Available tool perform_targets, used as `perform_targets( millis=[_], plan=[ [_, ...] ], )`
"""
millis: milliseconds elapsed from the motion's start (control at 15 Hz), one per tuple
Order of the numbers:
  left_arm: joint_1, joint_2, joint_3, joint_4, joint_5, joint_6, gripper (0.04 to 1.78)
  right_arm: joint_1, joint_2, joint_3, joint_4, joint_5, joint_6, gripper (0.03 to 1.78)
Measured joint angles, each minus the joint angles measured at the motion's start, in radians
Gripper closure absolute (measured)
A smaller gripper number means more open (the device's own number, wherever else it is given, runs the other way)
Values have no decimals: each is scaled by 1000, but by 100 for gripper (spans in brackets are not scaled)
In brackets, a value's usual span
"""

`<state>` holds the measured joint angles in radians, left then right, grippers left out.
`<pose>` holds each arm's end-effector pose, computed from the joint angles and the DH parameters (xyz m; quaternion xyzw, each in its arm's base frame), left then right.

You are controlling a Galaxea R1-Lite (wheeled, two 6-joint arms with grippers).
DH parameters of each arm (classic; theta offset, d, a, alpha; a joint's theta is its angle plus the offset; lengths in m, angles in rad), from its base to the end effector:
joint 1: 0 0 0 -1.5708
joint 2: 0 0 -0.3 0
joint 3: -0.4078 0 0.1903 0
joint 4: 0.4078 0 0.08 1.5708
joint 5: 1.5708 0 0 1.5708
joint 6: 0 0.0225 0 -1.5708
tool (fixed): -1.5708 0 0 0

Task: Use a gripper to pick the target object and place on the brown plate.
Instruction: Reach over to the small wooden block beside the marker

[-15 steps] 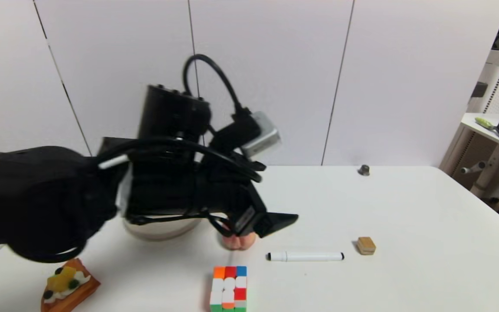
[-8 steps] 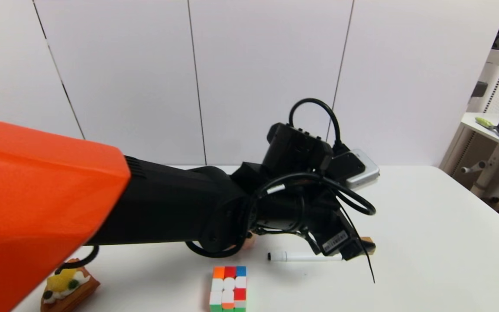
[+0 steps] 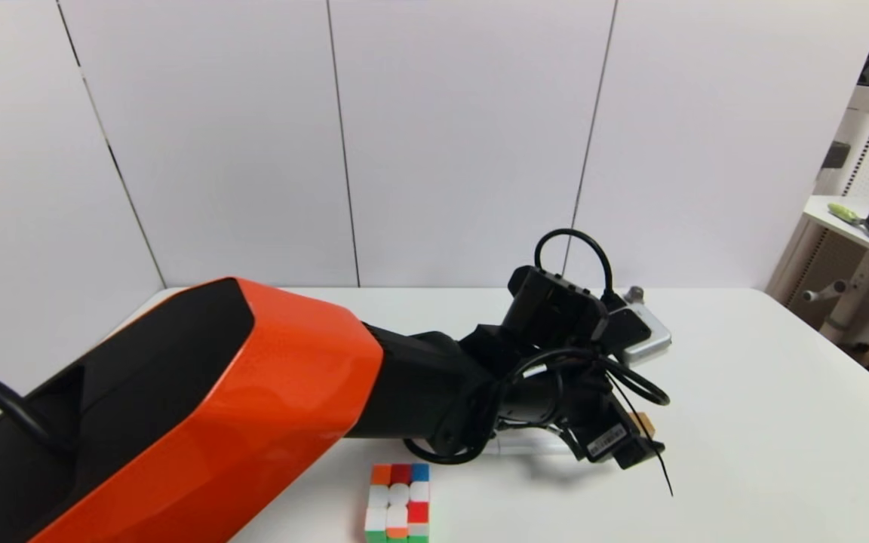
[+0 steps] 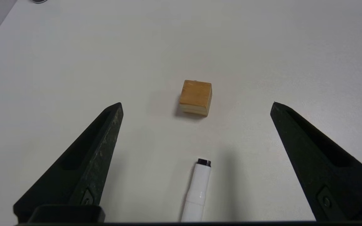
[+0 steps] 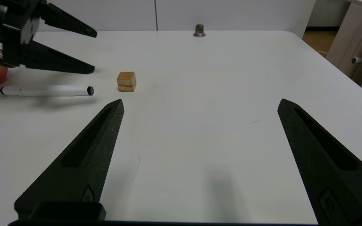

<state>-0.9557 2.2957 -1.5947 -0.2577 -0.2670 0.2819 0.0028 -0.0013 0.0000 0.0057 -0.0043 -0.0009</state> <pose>0.2681 -0.3897 0.1259 0.1857 0.1262 -0.5835 0.7805 -0.0229 -0.0002 0.0749 -0.0005 0.0022 -0.0007 1.0000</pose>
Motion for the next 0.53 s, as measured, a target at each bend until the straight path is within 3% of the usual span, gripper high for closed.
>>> perform_targets(
  millis=[533],
  plan=[
    [-1, 160, -130, -139, -3, -69, 13, 0, 0, 0, 0, -1, 0, 12]
  ],
)
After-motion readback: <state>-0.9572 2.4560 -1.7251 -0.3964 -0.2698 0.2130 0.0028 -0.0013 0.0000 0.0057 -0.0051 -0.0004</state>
